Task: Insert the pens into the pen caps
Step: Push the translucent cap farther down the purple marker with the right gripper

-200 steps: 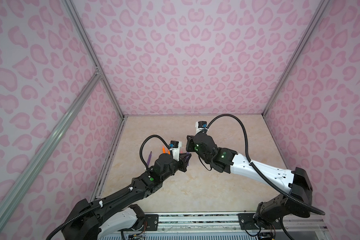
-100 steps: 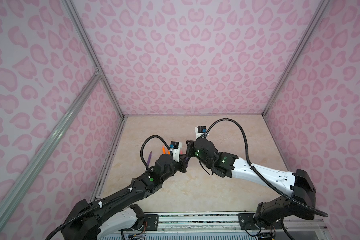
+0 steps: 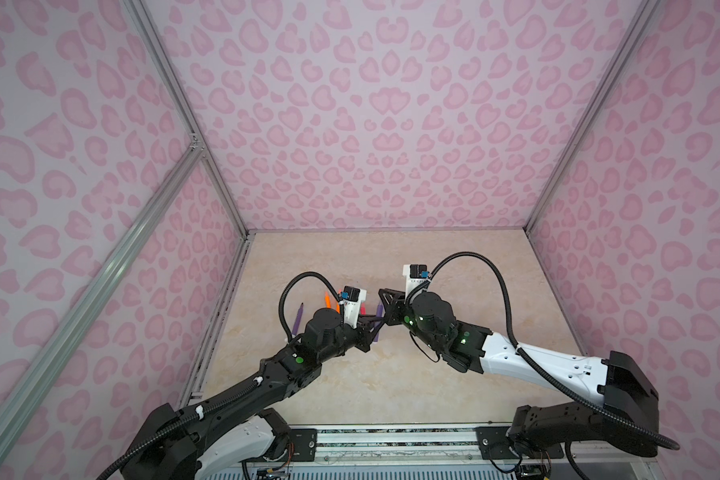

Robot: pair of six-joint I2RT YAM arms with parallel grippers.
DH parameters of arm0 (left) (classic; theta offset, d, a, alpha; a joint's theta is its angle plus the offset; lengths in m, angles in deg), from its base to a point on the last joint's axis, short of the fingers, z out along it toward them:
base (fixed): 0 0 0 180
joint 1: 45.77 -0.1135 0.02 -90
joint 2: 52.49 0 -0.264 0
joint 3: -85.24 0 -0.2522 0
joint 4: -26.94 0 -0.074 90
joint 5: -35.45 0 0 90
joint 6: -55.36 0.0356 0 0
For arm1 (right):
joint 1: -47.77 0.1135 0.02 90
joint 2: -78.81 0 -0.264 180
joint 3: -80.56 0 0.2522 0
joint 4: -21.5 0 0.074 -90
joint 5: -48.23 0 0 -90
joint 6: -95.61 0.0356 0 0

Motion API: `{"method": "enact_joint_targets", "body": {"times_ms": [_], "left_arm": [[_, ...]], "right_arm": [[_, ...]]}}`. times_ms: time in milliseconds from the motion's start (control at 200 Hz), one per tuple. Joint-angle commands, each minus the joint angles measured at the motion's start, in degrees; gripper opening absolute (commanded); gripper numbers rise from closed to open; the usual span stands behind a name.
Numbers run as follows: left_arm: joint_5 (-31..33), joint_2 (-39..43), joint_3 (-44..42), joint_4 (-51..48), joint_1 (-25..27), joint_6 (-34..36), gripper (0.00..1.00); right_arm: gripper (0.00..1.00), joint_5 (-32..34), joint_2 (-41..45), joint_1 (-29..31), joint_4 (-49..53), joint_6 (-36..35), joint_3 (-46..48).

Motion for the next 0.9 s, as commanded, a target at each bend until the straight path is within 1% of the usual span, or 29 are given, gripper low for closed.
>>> {"method": "enact_joint_targets", "body": {"times_ms": [0,75,220,330,445,545,600,680,780,835,895], "left_arm": [[6.78,0.87,-0.46,5.71,-1.11,-3.36,0.03],[5.15,1.22,-0.85,6.77,-1.19,-3.35,0.03],[2.12,1.03,-0.82,8.22,-1.20,-3.07,0.03],[0.94,0.85,-0.99,9.13,-1.19,-3.11,0.03],[0.46,1.06,-1.03,9.51,-1.21,-3.02,0.03],[1.46,1.60,-1.15,8.78,-1.21,-2.86,0.03],[2.04,1.65,-1.06,8.47,-1.24,-2.73,0.03],[1.61,1.49,-1.12,8.78,-1.20,-2.84,0.03],[1.59,1.10,-0.92,8.54,-1.19,-2.69,0.03],[1.93,1.05,-0.82,8.26,-1.21,-2.58,0.03],[2.39,0.99,-0.69,7.89,-1.20,-2.49,0.03]], "right_arm": [[0.00,-6.18,1.62,-1.24,-3.74,-0.15,3.29],[0.00,-9.90,2.34,-2.39,-6.59,-0.01,5.15],[0.00,-14.97,2.85,-2.96,-8.45,-3.43,5.87],[0.00,-18.35,3.09,-3.99,-9.96,-5.31,6.39],[0.00,-22.20,3.57,-5.97,-12.64,-5.38,7.84],[0.00,-21.73,3.88,-6.31,-12.45,-5.29,8.18],[0.00,-22.78,3.83,-6.37,-12.11,-5.43,7.96],[0.00,-24.18,3.37,-6.19,-12.91,-5.79,7.76],[0.00,-23.54,3.10,-6.16,-12.87,-5.62,7.37],[0.07,-22.61,3.25,-6.21,-12.43,-5.66,6.95],[0.22,-21.66,3.38,-6.16,-11.66,-5.82,6.12]]}}
